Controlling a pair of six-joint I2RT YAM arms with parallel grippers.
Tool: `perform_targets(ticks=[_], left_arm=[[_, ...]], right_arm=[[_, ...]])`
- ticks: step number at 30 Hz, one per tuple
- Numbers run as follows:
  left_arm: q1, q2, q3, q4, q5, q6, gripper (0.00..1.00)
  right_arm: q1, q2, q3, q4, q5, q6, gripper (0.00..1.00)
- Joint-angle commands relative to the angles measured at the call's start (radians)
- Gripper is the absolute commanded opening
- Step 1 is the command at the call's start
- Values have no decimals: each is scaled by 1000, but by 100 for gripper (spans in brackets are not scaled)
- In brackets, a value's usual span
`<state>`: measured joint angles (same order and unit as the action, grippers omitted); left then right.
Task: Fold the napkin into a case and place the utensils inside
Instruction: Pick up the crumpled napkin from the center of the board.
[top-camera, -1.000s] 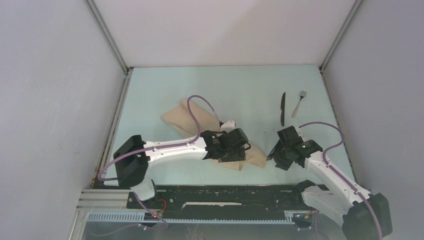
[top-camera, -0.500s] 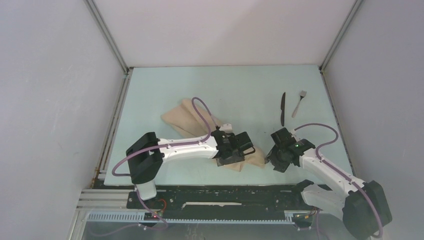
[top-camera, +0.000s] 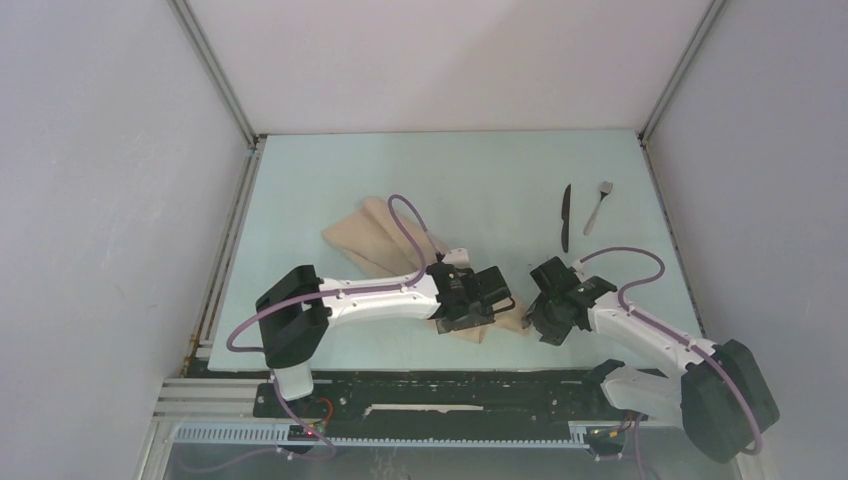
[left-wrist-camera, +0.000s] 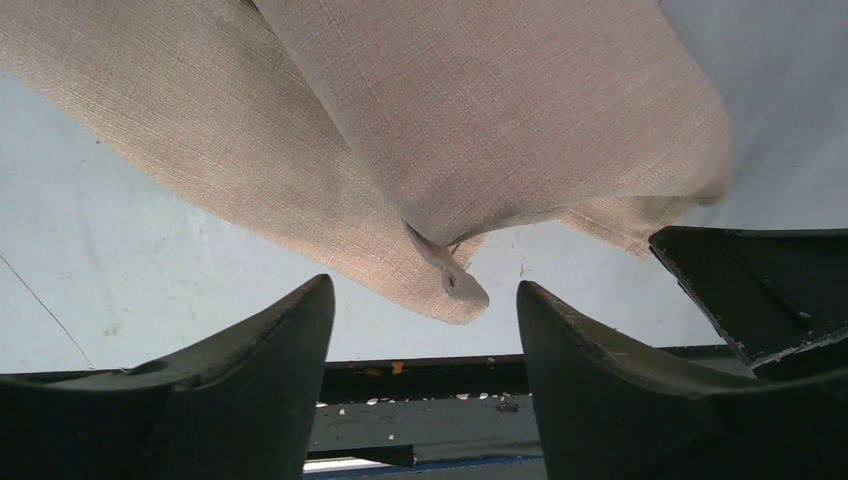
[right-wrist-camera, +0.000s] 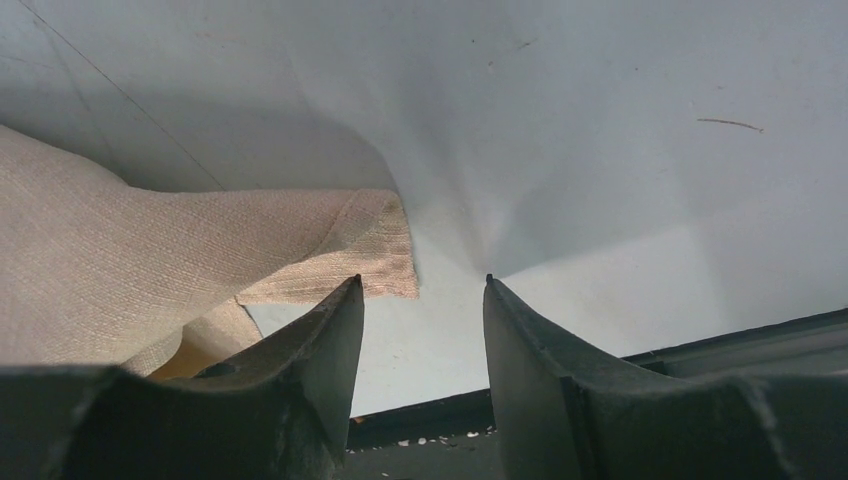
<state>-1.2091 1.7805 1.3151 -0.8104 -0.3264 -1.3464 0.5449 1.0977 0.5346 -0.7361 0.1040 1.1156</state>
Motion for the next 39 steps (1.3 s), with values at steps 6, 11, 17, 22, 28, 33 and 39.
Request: perform_targets(ticks=[6,11,17,22,28,33,39], left_arm=[[1,10,37,22,-73,-27,57],[5,9,22,23,-88,-20,52],[11,-16,-28,61,-96,-2,40],[18,-86,-107,118,-130,41,15],[19,-236,-207,182,-184,108,0],[23,-393,-325,285,-200,203,0],[46,-546,-407,267,-227,285,0]], right_arm=[[29,46,-2,29,44,114,55],[39,86,5,13,65,148,56],[65,165,52,-38,83,178,56],[105,265,115,-110,120,202,56],[124,360,191,-174,154,230,49],[129,401,236,-199,185,246,41],[136,330,237,-173,266,194,2]])
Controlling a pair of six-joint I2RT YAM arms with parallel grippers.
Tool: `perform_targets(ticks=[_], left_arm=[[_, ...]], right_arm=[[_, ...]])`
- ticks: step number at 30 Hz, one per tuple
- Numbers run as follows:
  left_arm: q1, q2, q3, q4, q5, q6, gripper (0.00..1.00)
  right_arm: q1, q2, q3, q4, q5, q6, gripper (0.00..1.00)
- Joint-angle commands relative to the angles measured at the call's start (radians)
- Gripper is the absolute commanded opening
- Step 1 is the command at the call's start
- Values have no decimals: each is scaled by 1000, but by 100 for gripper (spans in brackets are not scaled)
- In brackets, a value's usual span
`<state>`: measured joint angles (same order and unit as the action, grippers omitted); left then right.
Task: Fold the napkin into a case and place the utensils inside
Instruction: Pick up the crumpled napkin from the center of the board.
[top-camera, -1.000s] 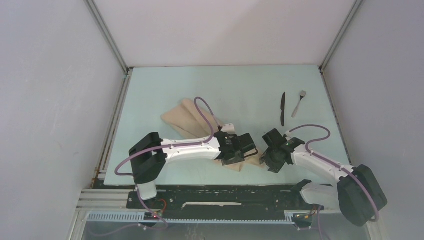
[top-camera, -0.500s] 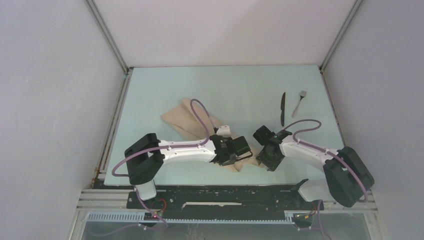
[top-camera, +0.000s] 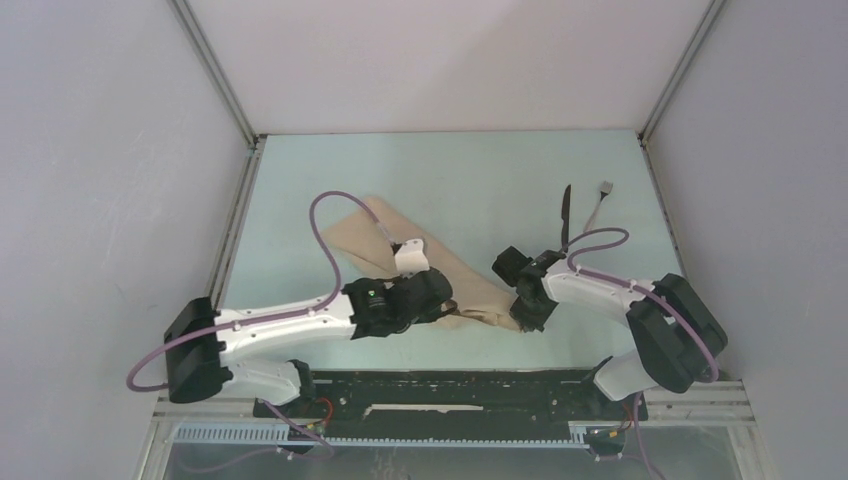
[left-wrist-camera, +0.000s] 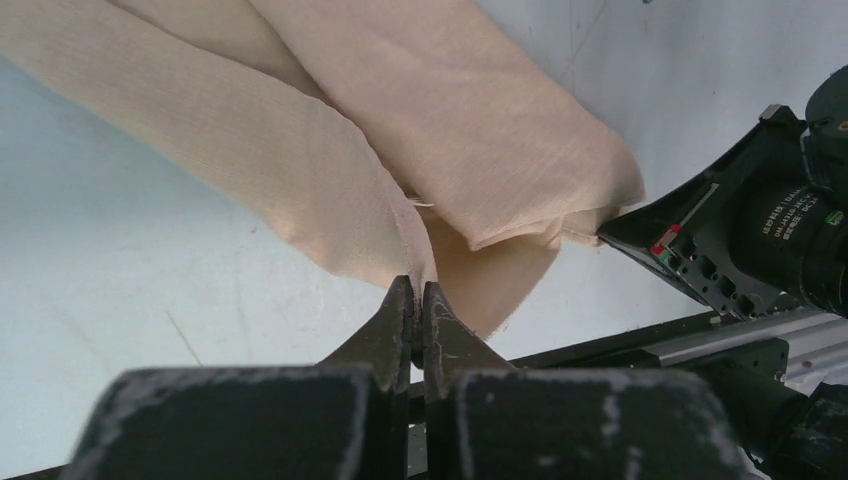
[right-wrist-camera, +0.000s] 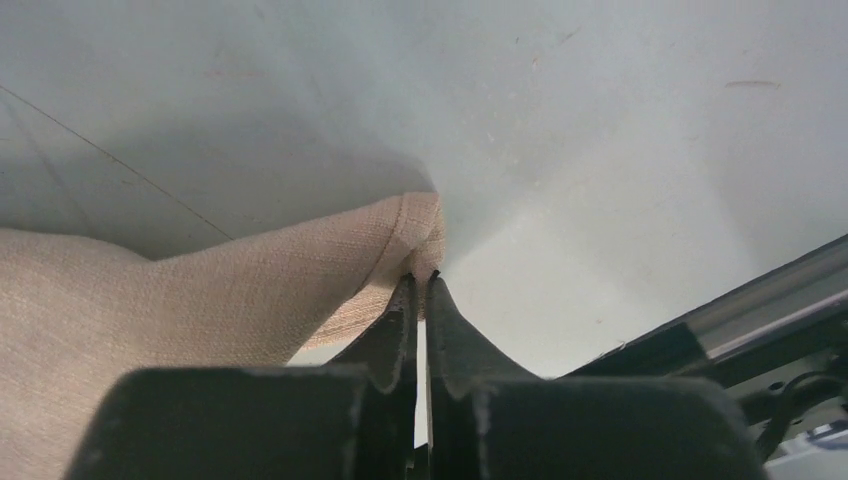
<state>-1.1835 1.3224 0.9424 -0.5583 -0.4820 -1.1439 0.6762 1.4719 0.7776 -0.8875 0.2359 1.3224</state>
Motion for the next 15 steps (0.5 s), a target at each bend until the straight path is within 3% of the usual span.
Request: perform_targets(ticks=[1,5,9,12,15], left_arm=[[30,-112,-48,0,-81,84,0],[100,-233,-87,-77,-140,98,0],[247,-342,-61,-118,-137,169,0],[419,-360,18,-122,-84,247,0],[586,-287,151,-106,-67,347,0]], right_arm=[[5,-70,-7,-11,142,-33,0],[4,-193,12,50,145,-238,0],[-10,-329,75,143,120,-509,0],[-138,-375,124,313,-49,-691,0],[-293,-302,266,433,-188,-799,0]])
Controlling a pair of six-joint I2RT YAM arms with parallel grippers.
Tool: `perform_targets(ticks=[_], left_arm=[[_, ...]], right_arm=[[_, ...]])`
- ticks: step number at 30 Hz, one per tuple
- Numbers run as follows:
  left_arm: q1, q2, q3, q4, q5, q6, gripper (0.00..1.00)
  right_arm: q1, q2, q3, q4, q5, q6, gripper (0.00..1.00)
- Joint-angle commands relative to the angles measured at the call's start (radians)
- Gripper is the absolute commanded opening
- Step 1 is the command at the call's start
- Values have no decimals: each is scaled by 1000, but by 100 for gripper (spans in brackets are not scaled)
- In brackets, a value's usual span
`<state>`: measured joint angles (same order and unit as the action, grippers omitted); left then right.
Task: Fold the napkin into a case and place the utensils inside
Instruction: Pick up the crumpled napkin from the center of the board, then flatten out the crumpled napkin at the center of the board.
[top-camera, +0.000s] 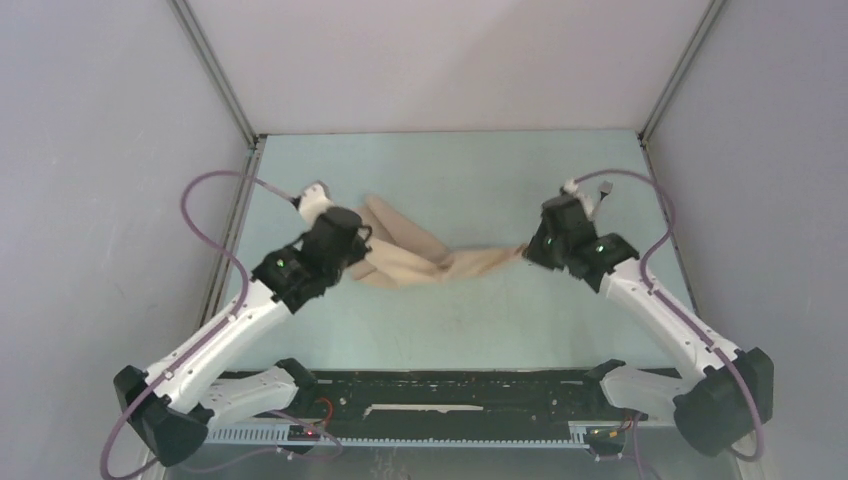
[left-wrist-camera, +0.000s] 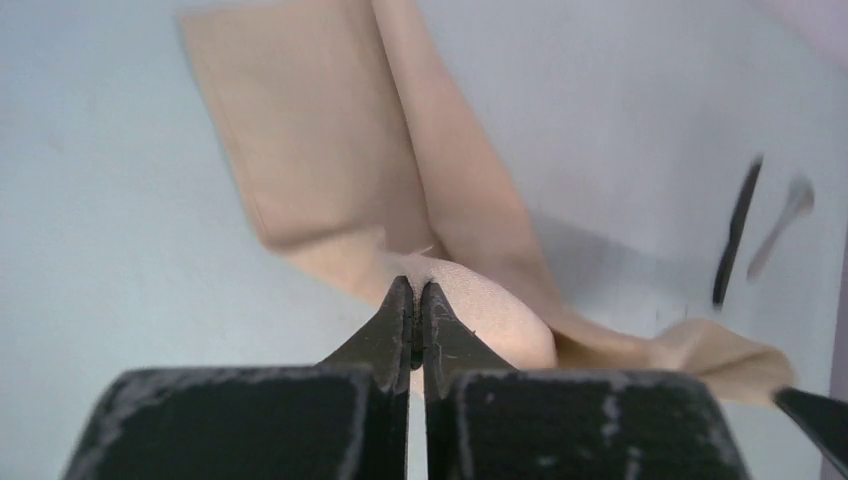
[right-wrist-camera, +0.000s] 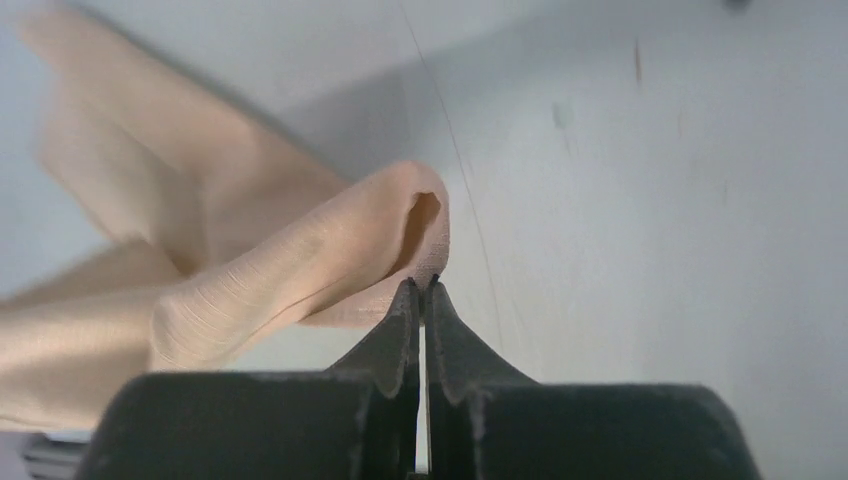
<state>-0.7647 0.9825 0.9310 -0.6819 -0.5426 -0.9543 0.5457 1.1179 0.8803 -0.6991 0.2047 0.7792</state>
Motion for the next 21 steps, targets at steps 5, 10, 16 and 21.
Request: perform_targets(ticks=[5,10,16,21], left_arm=[[407,237,464,146,-38,302,0],[544,521,986,200,68,468,0],[566,690,1510,188,140,669,0],[581,466,1122,346,172,669,0]], right_arm=[[-311,347,601,320,-345,-345,0],[-335,573,1102,249,-388,-401,0],[-325,673,1430,161,-428,-575,0],[-286,544,1282,186,-483,-757,0]])
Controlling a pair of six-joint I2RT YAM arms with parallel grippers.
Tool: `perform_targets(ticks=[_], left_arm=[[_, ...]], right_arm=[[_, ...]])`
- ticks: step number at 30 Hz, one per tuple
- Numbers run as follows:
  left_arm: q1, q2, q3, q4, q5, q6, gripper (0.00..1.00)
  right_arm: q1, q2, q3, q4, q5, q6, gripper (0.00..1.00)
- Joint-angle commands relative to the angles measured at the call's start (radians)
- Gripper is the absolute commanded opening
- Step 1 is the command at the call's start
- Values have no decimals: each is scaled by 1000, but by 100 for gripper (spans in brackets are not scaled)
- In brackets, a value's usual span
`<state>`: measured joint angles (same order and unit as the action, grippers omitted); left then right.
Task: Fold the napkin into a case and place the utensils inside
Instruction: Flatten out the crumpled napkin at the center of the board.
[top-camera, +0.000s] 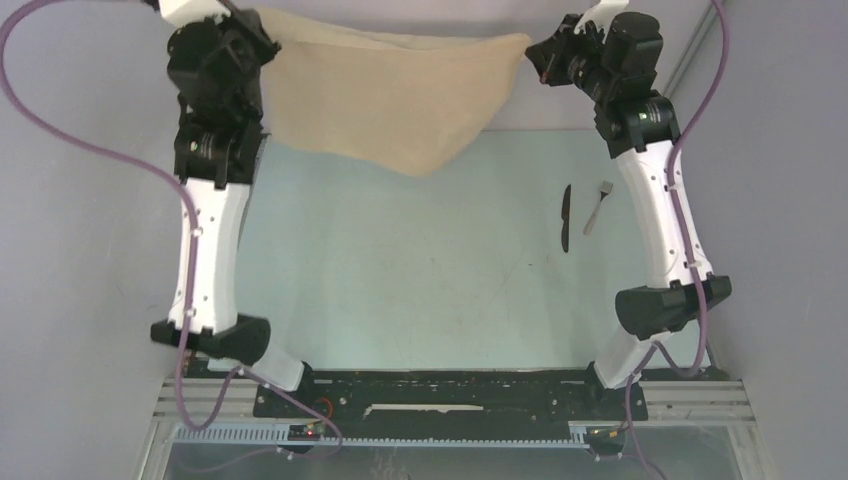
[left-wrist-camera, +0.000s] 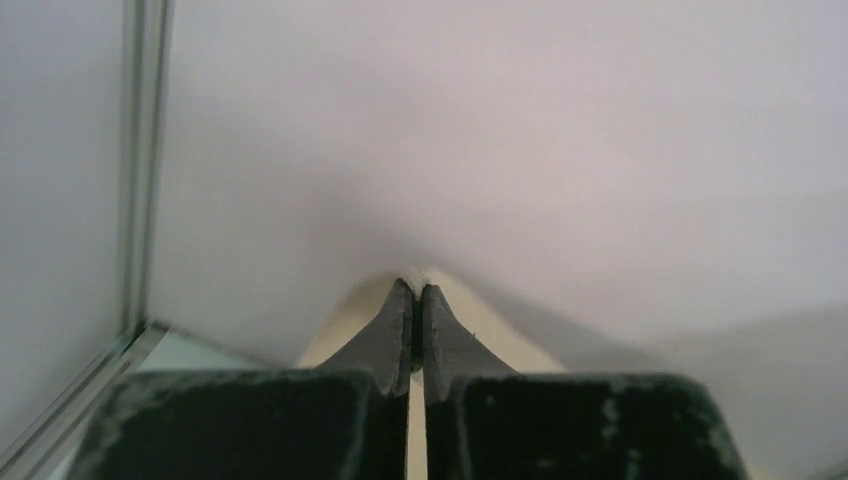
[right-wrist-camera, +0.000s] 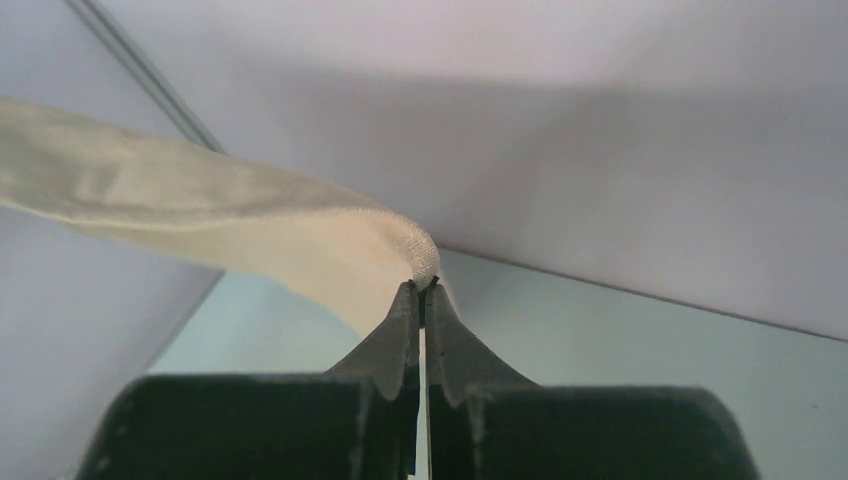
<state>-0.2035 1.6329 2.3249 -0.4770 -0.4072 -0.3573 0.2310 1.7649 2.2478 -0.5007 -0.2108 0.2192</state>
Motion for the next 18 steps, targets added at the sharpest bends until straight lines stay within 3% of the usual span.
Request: perform_targets(ticks=[1,6,8,11,13,14,15,17,18], left_arm=[[19,-253,-400,183,13,63,0],[20,-674,-1097,269,-154,-159,0],[21,-841,-1321,174,-189,-333,0],[22,-1091,-1566,-119,-183,-612,1],[22,-1211,-1678,-282,-187,-705,22],[22,-1257,-1711,-348,-197,-728,40],[23,-1298,-1723,-386,-193,-719,49],[23,-1351,-1728,-485,-184,-729,79],[23,-1364,-1717,-521,-176,-733,87]], right_arm=[[42,-139,-150,-21,-93,-225,0],[195,-376,-640,-18,-72,-216,0],[315,-494,-948,36,-27,-141,0],[432,-644,-1287,116,-1,71,2],[442,-703,-1436,86,-7,248,17],[438,-732,-1507,71,-9,330,42],[420,-749,-1562,47,-35,378,53],[391,-771,-1599,-67,-41,413,60],[383,-787,-1602,-104,-32,397,64]])
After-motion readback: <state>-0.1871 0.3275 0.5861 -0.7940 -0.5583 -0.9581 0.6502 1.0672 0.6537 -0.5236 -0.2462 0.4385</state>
